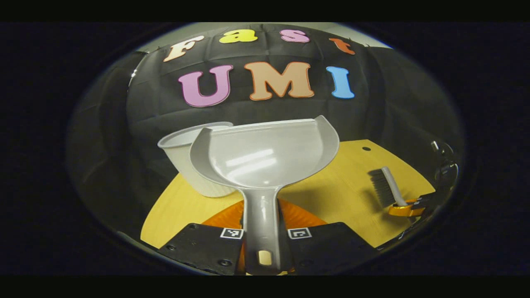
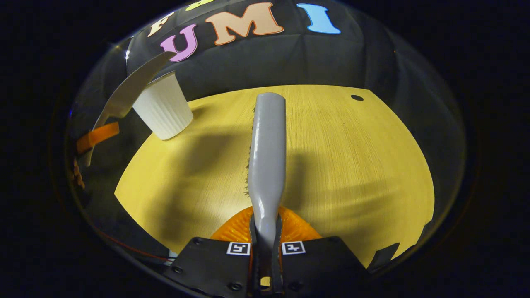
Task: Pick up the small broom and dustpan from the desktop, sweep the trash into the dustpan with the broom, and then empty the trash into the garbage bin.
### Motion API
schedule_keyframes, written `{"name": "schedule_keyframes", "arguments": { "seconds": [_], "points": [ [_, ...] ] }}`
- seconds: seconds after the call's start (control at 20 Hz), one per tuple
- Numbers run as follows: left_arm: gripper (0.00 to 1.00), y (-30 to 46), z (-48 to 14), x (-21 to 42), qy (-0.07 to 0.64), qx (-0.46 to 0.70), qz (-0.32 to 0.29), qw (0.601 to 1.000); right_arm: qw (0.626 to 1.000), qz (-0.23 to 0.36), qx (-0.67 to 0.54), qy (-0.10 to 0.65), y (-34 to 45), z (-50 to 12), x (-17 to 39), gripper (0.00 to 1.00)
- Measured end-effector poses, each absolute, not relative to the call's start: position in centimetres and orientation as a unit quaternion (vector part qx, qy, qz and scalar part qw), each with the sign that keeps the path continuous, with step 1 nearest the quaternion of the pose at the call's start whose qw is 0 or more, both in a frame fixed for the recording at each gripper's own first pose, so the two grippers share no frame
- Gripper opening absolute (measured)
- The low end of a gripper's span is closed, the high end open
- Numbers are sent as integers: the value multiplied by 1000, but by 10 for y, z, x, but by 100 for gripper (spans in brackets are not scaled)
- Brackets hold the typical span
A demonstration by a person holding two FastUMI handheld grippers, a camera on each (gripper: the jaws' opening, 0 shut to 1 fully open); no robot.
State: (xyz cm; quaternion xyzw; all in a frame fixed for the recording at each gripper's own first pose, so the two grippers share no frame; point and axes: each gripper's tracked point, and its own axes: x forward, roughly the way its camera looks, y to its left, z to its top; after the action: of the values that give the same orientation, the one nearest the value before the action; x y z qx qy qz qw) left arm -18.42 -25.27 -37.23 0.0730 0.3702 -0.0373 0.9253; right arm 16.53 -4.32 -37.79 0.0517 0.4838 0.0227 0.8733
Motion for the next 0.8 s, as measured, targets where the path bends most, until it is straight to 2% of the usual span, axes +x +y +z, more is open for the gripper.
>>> {"name": "schedule_keyframes", "arguments": {
  "seconds": [0.45, 0.55, 0.7, 0.8],
  "points": [
    [25, -284, -492, -281, 511, 95, -53, 853, 827, -25, 16, 561, -41, -395, 168, 13],
    [25, -282, -497, -291, 535, 95, -53, 838, 812, -34, 21, 582, -40, -400, 168, 12],
    [26, -277, -502, -301, 561, 99, -51, 820, 802, -48, -4, 595, -42, -404, 168, 14],
    [28, -278, -500, -296, 551, 101, -45, 827, 789, -52, -11, 612, -38, -403, 166, 16]
  ]
}}
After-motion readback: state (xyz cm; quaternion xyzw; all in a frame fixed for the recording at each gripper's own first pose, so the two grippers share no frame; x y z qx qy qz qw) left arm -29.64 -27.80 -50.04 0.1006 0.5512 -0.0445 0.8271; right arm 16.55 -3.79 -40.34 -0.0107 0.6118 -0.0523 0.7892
